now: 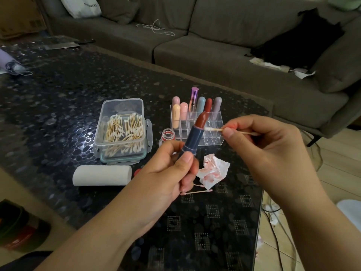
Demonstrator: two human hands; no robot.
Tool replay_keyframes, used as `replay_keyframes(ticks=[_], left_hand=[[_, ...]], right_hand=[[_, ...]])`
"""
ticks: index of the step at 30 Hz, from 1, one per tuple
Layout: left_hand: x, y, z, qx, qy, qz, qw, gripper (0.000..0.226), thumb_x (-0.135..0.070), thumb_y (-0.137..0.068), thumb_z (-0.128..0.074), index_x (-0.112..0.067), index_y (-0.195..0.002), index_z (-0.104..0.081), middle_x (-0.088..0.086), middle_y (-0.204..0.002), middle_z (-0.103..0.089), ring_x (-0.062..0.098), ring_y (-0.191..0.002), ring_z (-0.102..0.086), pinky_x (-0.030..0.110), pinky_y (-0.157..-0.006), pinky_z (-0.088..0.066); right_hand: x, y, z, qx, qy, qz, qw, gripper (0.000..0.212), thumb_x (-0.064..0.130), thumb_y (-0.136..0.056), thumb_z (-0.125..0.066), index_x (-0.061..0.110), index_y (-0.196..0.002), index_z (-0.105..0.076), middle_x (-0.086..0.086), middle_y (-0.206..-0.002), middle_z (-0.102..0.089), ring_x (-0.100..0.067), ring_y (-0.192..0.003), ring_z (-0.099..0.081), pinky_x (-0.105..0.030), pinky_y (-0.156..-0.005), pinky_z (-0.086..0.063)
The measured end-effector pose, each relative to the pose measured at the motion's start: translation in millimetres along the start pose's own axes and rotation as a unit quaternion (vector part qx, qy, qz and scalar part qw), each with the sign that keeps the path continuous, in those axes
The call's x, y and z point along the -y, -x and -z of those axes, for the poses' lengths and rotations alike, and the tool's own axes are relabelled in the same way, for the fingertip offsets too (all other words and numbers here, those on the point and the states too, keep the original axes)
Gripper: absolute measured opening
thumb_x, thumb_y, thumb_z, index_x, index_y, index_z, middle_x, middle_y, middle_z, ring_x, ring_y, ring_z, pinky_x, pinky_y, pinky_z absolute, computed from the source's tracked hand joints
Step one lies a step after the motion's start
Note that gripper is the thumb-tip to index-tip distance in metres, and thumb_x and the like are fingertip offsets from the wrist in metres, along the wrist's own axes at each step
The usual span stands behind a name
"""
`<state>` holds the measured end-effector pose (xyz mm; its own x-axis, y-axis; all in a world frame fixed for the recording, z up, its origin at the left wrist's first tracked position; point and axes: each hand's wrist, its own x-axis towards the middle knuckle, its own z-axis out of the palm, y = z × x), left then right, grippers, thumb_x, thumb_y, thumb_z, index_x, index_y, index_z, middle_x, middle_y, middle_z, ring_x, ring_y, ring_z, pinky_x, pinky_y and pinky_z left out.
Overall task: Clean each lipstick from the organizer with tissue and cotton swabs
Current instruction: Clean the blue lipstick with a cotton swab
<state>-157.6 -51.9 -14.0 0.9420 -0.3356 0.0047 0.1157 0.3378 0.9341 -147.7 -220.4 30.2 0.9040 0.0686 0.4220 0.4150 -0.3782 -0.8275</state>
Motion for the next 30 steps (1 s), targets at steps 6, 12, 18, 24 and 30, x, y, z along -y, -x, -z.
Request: replay_keyframes(ticks=[6, 12, 18, 24, 30], left_hand=[[-2.3, 0.0, -1.3, -0.016, 0.036, 0.0, 0.999, 0.025, -0.026, -0.087, -0.053, -0.005, -0.1, -0.054, -0.002, -0.07, -0.056, 0.01, -0.059, -0.041, 0.022, -0.054, -0.038], [-0.4, 0.6, -2.8, -0.038, 0.067, 0.011, 0.997, 0.03, -0.027, -0.083, -0.047, -0.006, -0.095, -0.064, 0.001, -0.068, -0.055, 0.011, -0.058, -0.043, 0.023, -0.053, -0.042], [-1.3, 1.0, -0.2, -0.01, 0.104, 0.03, 0.994, 0.029, -0.034, -0.086, -0.054, -0.01, -0.091, -0.069, 0.002, -0.068, -0.051, 0.01, -0.056, -0.04, 0.023, -0.051, -0.041], [-1.2, 0.3, 0.3, 0.0, 0.049, 0.031, 0.998, 0.033, -0.017, -0.076, -0.058, -0.013, -0.108, -0.052, -0.002, -0.067, -0.043, 0.008, -0.054, -0.037, 0.02, -0.05, -0.04], [-2.0, 0.5, -0.2, 0.01, 0.059, 0.02, 0.998, 0.022, -0.018, -0.079, -0.054, -0.012, -0.1, -0.052, 0.0, -0.066, -0.042, 0.008, -0.054, -0.035, 0.019, -0.05, -0.038]], right_hand=[[1.8, -0.1, -0.6, 0.001, -0.022, -0.004, 1.0, 0.007, 0.028, -0.077, -0.064, 0.024, -0.073, -0.069, -0.012, -0.053, -0.044, -0.009, -0.049, -0.038, -0.013, -0.048, -0.036], [-0.5, -1.0, 0.7, 0.004, -0.011, -0.003, 1.0, 0.009, 0.019, -0.082, -0.066, 0.022, -0.075, -0.069, -0.014, -0.055, -0.045, -0.011, -0.049, -0.038, -0.014, -0.048, -0.035], [0.6, -0.1, 0.7, 0.005, -0.016, -0.005, 1.0, 0.008, 0.026, -0.08, -0.065, 0.023, -0.074, -0.069, -0.011, -0.052, -0.044, -0.009, -0.048, -0.037, -0.013, -0.047, -0.035], [-2.5, -1.1, -0.7, 0.002, -0.018, -0.002, 1.0, 0.011, 0.021, -0.081, -0.067, 0.024, -0.072, -0.069, 0.006, -0.049, -0.042, -0.004, -0.047, -0.035, -0.011, -0.047, -0.033], [-1.4, -1.0, -0.6, 0.003, -0.024, -0.009, 1.0, 0.008, 0.023, -0.08, -0.067, 0.022, -0.073, -0.069, 0.005, -0.049, -0.041, -0.005, -0.048, -0.035, -0.011, -0.046, -0.032]])
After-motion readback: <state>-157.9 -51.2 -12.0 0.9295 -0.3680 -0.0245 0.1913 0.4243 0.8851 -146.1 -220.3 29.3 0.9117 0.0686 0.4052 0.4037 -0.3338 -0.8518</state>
